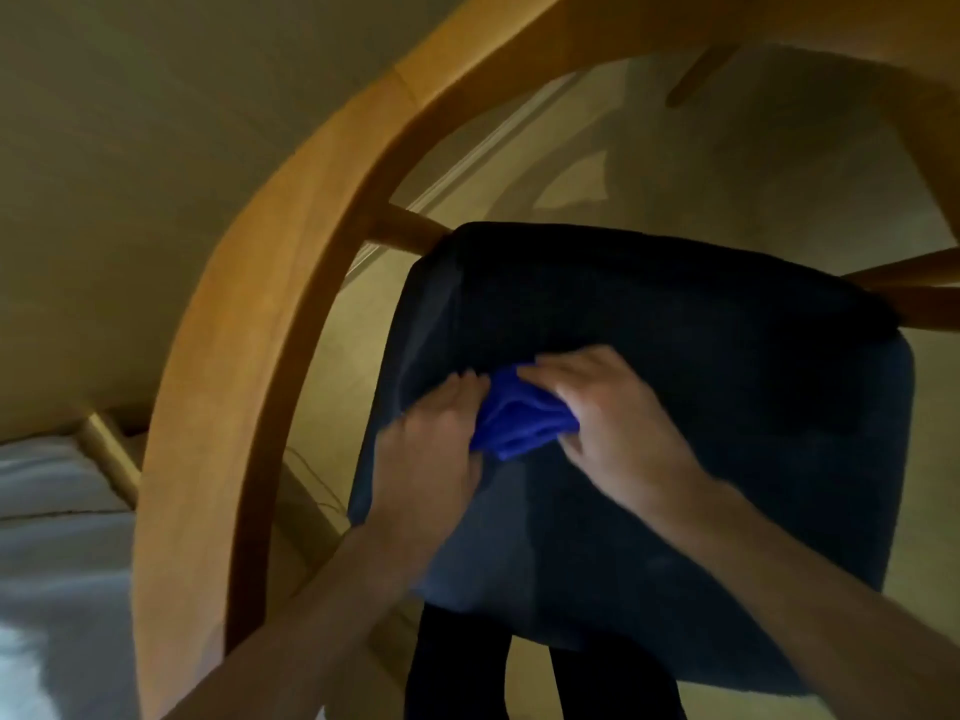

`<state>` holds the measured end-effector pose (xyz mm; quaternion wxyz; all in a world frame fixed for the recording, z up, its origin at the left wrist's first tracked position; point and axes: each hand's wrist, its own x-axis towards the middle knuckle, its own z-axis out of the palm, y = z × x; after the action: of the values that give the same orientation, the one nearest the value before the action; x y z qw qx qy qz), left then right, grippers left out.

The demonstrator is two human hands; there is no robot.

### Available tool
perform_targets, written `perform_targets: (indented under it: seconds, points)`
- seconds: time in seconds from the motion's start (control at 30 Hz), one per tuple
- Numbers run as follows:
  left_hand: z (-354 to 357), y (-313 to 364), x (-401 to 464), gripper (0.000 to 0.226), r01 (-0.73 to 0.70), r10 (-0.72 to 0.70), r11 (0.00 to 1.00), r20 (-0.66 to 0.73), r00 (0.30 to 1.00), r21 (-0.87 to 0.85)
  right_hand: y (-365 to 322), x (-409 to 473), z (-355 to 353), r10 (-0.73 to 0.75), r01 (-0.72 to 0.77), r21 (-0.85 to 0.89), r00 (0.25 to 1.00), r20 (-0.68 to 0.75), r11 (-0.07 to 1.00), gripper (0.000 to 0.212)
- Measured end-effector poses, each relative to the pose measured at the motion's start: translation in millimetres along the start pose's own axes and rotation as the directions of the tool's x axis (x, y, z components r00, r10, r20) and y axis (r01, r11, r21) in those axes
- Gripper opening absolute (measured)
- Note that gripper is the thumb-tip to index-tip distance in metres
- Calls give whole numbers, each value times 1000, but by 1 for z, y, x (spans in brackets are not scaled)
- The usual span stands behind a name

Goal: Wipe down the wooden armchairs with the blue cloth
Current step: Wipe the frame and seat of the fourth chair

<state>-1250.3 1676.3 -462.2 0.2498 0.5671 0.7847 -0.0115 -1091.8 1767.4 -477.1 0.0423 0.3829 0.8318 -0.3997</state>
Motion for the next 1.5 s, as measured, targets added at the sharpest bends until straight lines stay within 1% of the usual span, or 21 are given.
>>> perform_targets:
  seconds: [0.07, 0.1, 0.17, 0.23, 0.33, 0.43, 0.53, 0.6, 0.67, 0.77, 0.8, 0.87, 0.9, 0.93, 1.0, 1.03, 1.13, 1.23, 1.3, 1.37, 1.5]
  points:
    - [-13, -4, 35, 59, 70, -90, 991, -176, 980, -113, -1, 46, -23, -66, 64, -18, 984, -163, 998, 59]
    - [-18, -7, 55, 53, 109, -149, 979, -240, 959, -171, -3, 73, -32, -101, 94, -46, 973, -206, 995, 57]
    - [-20, -9, 87, 38, 218, -282, 948, -293, 914, -233, -8, 121, -40, -123, 113, -63, 978, -170, 992, 55]
    - [-11, -6, 98, 32, 313, -362, 927, -277, 890, -207, -15, 143, -32, -113, 110, -42, 990, -83, 993, 51]
    - [4, -11, 77, 46, 282, -330, 937, -257, 909, -206, -13, 122, -8, -79, 68, -120, 993, -89, 990, 47]
    - [13, -21, 21, 57, 228, -268, 950, -183, 946, -212, -20, 67, 16, -93, 100, -174, 994, 50, 980, 55]
    - [25, -22, -33, 62, 292, -301, 937, -21, 953, -190, -32, 26, 32, -100, 135, -168, 974, 201, 976, 57]
    - [26, -22, -48, 67, 317, -315, 922, 44, 948, -224, -35, 16, 32, -114, 151, -146, 965, 236, 978, 58]
    - [16, -25, -42, 62, 273, -293, 916, -27, 956, -293, -37, 23, 21, -136, 156, -104, 974, 179, 982, 61]
    - [-4, -31, 1, 53, 218, -301, 923, -240, 923, -318, -39, 69, 2, -160, 157, -113, 987, -13, 981, 65]
    - [-10, -33, 23, 50, 234, -336, 903, -253, 907, -360, -40, 90, -3, -172, 164, -112, 983, -65, 980, 61]
    - [-17, -35, 65, 41, 313, -407, 833, -122, 905, -456, -40, 124, -8, -185, 170, -118, 974, -129, 978, 48]
    - [-16, -35, 80, 39, 336, -417, 812, -70, 906, -477, -39, 133, -6, -171, 152, -138, 975, -139, 979, 44]
    - [-13, -36, 88, 37, 331, -418, 825, -100, 903, -457, -38, 137, -1, -153, 130, -158, 978, -142, 979, 44]
    - [-7, -39, 82, 39, 327, -437, 859, -230, 869, -394, -38, 127, 12, -113, 85, -172, 980, -162, 981, 46]
    - [-2, -42, 70, 44, 317, -424, 870, -243, 872, -378, -40, 116, 19, -95, 66, -175, 981, -168, 982, 46]
    - [14, -51, 19, 56, 292, -361, 896, -165, 918, -336, -50, 75, 42, -84, 70, -193, 994, -66, 979, 45]
    - [17, -48, -27, 52, 313, -339, 922, -87, 937, -227, -60, 33, 53, -96, 114, -173, 990, 107, 978, 46]
    - [13, -43, -38, 49, 324, -334, 931, -35, 942, -170, -57, 23, 51, -101, 116, -100, 985, 143, 988, 50]
    - [0, -39, -32, 43, 291, -313, 938, -95, 945, -188, -55, 29, 39, -76, 78, -12, 992, 105, 997, 52]
    - [-25, -31, 27, 35, 138, -242, 941, -327, 914, -309, -49, 73, 9, -66, 61, -32, 984, -164, 998, 56]
